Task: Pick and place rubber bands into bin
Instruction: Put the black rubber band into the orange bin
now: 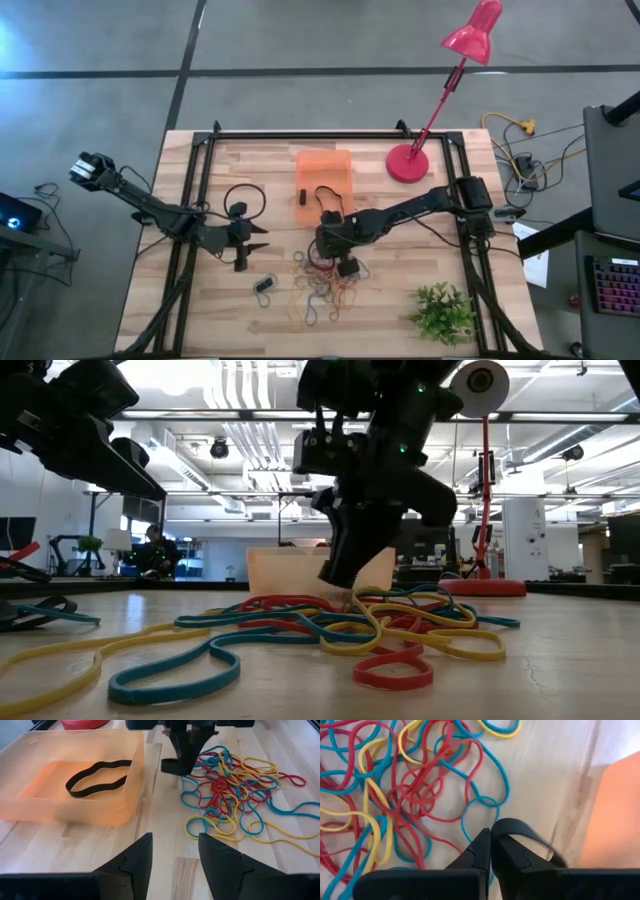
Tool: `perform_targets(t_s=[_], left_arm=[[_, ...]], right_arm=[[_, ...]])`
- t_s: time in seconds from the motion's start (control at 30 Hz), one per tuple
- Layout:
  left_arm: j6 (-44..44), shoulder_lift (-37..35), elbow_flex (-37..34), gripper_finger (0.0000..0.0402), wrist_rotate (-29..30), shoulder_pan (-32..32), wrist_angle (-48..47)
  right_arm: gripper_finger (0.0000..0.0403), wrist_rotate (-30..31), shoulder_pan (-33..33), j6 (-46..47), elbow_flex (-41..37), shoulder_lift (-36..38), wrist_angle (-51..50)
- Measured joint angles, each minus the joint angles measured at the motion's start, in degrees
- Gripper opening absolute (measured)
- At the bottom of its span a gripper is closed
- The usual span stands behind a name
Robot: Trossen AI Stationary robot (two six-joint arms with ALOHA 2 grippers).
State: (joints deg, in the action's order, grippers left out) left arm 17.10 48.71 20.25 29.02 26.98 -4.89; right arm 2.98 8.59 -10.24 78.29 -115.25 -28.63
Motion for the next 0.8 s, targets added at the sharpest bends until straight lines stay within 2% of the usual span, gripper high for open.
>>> perform_targets(t_s=[0.2,0.33,0.43,0.57,0.67,0.8], left_arm=[[0.0,0.0,0.0,0.0144,0.0,0.0,0.2],[0.0,0.0,0.0,0.0144,0.3,0.0,0.3],[-1.0,0.0,0.0,0.0144,0.4,0.0,1.2],[-1.5,0.5,0.0,0.0144,0.4,0.0,2.8],[-1.6,1.1,0.0,0.0144,0.4,0.0,3.2],[-1.6,1.6,0.0,0.0144,0.4,0.0,3.2]], right_arm=[[0.0008,0.3,0.5,-0.3,0.0,3.9,0.2],[0.0008,4.4,0.0,-2.2,0.0,7.3,0.5],[0.0008,8.1,-1.8,-4.4,0.0,9.1,0.9],[0.0008,9.0,-6.3,-4.0,0.0,9.5,1.5],[0.0008,7.5,-10.2,-1.4,0.0,9.2,1.8],[0.0017,-0.7,-14.1,0.2,0.0,8.6,1.4]])
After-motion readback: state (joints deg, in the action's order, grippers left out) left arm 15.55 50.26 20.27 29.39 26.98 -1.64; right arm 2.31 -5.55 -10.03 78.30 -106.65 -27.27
